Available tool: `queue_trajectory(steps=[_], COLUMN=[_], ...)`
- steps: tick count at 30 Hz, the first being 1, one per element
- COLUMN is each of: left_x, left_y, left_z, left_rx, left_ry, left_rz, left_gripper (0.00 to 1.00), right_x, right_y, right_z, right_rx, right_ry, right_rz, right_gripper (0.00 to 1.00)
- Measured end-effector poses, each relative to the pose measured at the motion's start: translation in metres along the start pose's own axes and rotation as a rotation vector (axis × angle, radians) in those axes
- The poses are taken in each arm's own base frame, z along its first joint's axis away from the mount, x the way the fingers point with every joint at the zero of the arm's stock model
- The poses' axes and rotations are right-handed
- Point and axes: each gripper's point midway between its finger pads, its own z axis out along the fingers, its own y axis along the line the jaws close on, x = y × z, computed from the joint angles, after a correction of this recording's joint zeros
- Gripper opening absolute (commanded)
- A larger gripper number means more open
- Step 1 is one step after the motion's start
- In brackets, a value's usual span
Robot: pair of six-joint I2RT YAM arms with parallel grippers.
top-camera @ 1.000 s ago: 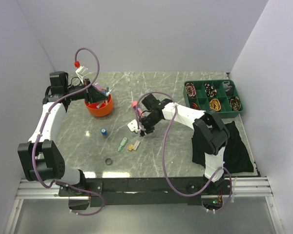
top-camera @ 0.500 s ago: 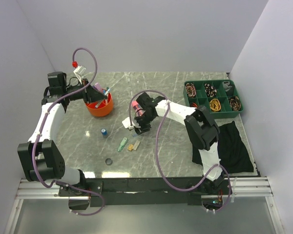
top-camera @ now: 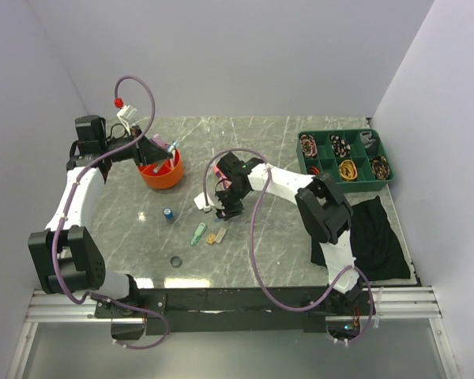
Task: Sort the stationery into containers
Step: Close the pen cap on the pen.
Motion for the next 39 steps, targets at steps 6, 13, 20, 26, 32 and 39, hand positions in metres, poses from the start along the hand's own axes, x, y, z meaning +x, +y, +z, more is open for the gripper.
queue_trajectory(steps=[6, 13, 20, 26, 32, 39], left_x=[0.003, 0.001, 0.007, 0.030, 0.063, 0.078], left_y=[0.002, 0.002, 0.003, -0.002, -0.018, -0.039], left_z=[0.000, -0.001, -0.002, -0.006, -0.001, 0.002], left_rx=[-0.001, 0.003, 0.007, 0.041, 0.125, 0.156], left_ry=[-0.002, -0.007, 0.001, 0.081, 0.227, 0.298], left_rz=[-0.007, -0.007, -0.017, -0.004, -0.101, -0.267], left_gripper=[0.07, 0.07, 0.07, 0.06, 0.01, 0.01], right_x=[0.007, 0.007, 0.006, -0.006, -0.047, -0.065], right_y=[0.002, 0.003, 0.002, -0.004, -0.036, -0.065], right_z=[0.009, 0.015, 0.014, -0.022, -0.131, -0.189], right_rx=[-0.006, -0.007, 0.010, 0.083, 0.356, 0.596], right_ry=[0.041, 0.067, 0.078, 0.091, 0.092, 0.172], right_rz=[0.030, 0.056, 0.093, 0.126, -0.013, -0.227], right_gripper=[0.42, 0.15, 0.04, 0.04, 0.02, 0.03])
